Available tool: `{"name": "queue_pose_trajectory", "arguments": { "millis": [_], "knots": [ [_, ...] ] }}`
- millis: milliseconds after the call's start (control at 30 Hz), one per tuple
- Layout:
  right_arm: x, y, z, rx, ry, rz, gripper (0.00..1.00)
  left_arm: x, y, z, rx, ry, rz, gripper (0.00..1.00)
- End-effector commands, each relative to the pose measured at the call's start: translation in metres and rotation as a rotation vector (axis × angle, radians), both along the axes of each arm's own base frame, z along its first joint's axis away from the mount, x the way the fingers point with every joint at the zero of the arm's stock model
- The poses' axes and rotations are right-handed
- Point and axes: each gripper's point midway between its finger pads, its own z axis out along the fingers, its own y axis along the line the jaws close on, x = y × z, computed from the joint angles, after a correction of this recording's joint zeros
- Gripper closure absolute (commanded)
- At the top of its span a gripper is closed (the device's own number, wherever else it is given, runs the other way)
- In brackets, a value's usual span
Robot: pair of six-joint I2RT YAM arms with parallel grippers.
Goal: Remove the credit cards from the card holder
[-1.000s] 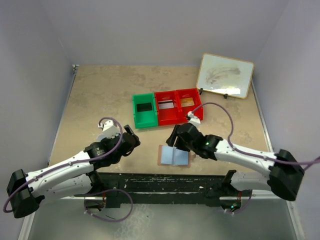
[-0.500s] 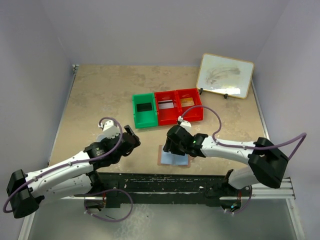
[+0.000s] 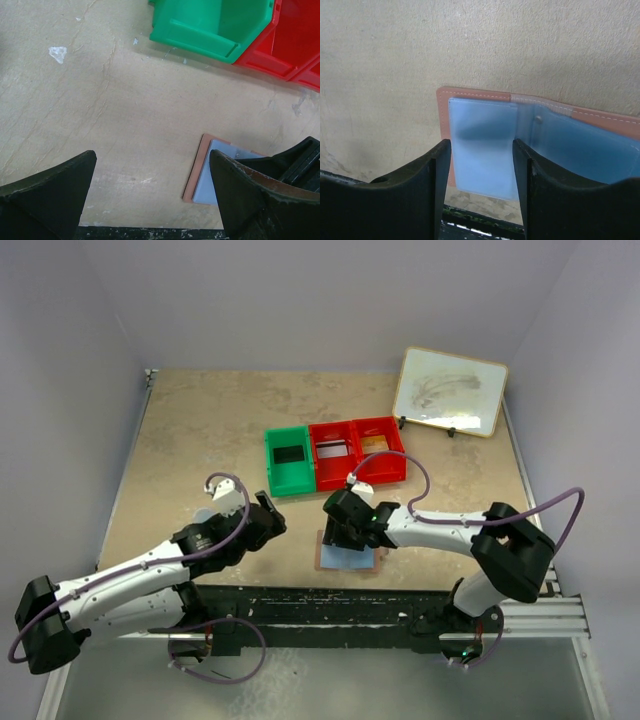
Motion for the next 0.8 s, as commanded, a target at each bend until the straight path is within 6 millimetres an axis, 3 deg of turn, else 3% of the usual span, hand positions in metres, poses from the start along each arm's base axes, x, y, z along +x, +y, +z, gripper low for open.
{"name": "queue_pose_trajectory", "arguments": {
  "millis": [0, 133, 500, 767],
  "knots": [
    [-0.008, -0.014, -0.014, -0.068, 0.051, -0.037, 0.44, 0.007, -0.014, 0.015, -0.039, -0.026, -0.031, 0.08],
    [-0.015, -0.021, -0.017, -0.08, 0.075, -0.05, 0.41, 0.006, -0.02, 0.012, -0.042, -0.014, -0.053, 0.08],
    [-0.004, -0.03, -0.006, -0.141, 0.02, -0.068, 0.37, 0.006, -0.032, 0.005, -0.036, 0.018, -0.09, 0.09],
    [0.001, -0.013, -0.004, -0.112, 0.017, -0.019, 0.3, 0.006, -0.034, 0.001, -0.036, 0.026, -0.094, 0.1]
  ]
}}
